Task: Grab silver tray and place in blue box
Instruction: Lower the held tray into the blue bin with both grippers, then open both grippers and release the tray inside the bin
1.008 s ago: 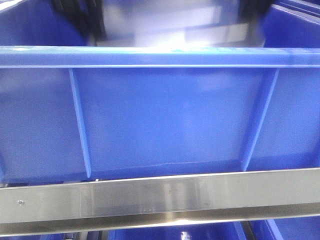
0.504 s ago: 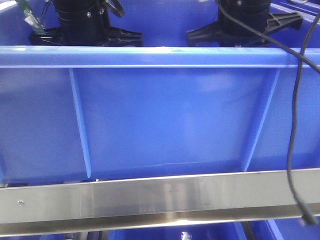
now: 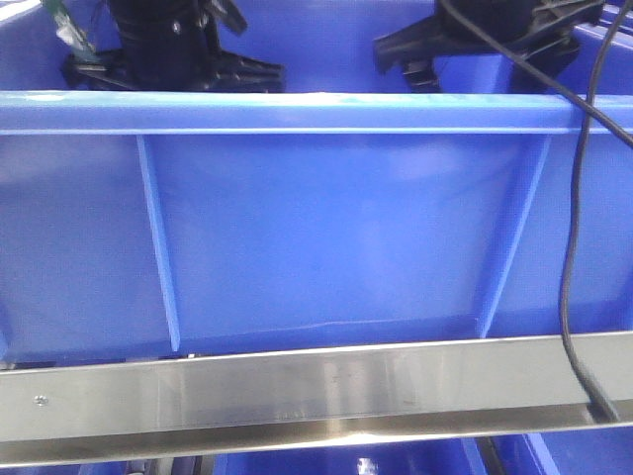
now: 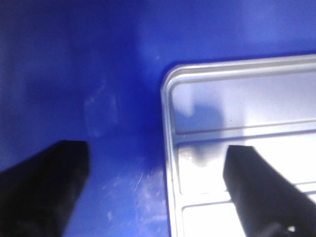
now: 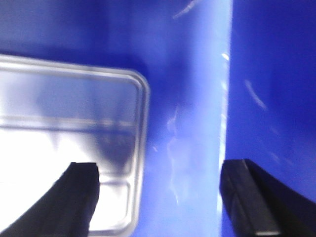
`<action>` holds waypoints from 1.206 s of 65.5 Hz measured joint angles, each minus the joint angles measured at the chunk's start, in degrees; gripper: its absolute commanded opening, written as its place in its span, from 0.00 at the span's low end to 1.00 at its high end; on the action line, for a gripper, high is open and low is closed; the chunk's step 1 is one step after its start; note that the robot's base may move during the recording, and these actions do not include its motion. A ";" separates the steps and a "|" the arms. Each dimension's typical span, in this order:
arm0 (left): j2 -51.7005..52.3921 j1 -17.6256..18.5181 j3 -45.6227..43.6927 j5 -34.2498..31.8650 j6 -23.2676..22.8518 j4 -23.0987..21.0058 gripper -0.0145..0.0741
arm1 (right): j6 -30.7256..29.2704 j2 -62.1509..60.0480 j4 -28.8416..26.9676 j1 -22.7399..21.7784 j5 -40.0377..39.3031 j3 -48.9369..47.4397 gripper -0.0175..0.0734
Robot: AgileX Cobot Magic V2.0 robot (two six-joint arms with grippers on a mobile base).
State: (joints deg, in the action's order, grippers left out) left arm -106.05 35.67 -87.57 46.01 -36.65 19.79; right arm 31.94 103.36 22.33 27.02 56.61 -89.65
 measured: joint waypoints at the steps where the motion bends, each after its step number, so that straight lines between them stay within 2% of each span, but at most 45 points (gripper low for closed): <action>1: 0.35 0.00 -0.11 0.11 0.30 0.00 0.68 | 0.00 -0.30 0.00 0.00 0.11 0.00 0.73; 3: 1.01 0.27 -0.11 0.21 1.11 -0.24 0.66 | 0.00 -1.03 0.00 0.00 0.37 0.00 0.69; 18: 10.39 2.31 -0.47 1.33 6.36 -0.25 0.44 | 0.00 -6.91 0.00 0.00 1.92 0.00 0.23; 27: 16.48 3.65 1.36 1.46 7.48 -0.25 0.25 | -0.12 -11.36 -0.22 0.00 3.61 0.00 0.25; 35: 21.00 4.60 5.41 1.26 7.80 -0.14 0.03 | -0.48 -16.03 -0.22 0.35 3.56 1.56 0.25; 39: 23.64 5.13 8.27 0.85 7.89 -0.14 0.06 | -0.89 -19.19 -0.22 0.70 2.35 3.90 0.25; 50: 32.46 7.48 15.76 -0.71 7.89 -0.14 0.06 | -1.79 -29.43 -0.22 1.72 -2.56 14.27 0.25; 59: 42.33 10.06 24.69 -5.71 7.89 -0.14 0.06 | -1.91 -40.38 -0.22 1.74 -9.07 27.17 0.25; 79: 65.44 15.17 41.84 -16.55 8.67 1.41 0.06 | -2.25 -67.98 -0.22 1.83 -20.92 47.73 0.25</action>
State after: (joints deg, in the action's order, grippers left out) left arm -40.61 50.84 -45.72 29.47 -27.98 21.20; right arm 29.70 35.39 22.11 28.86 35.69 -41.92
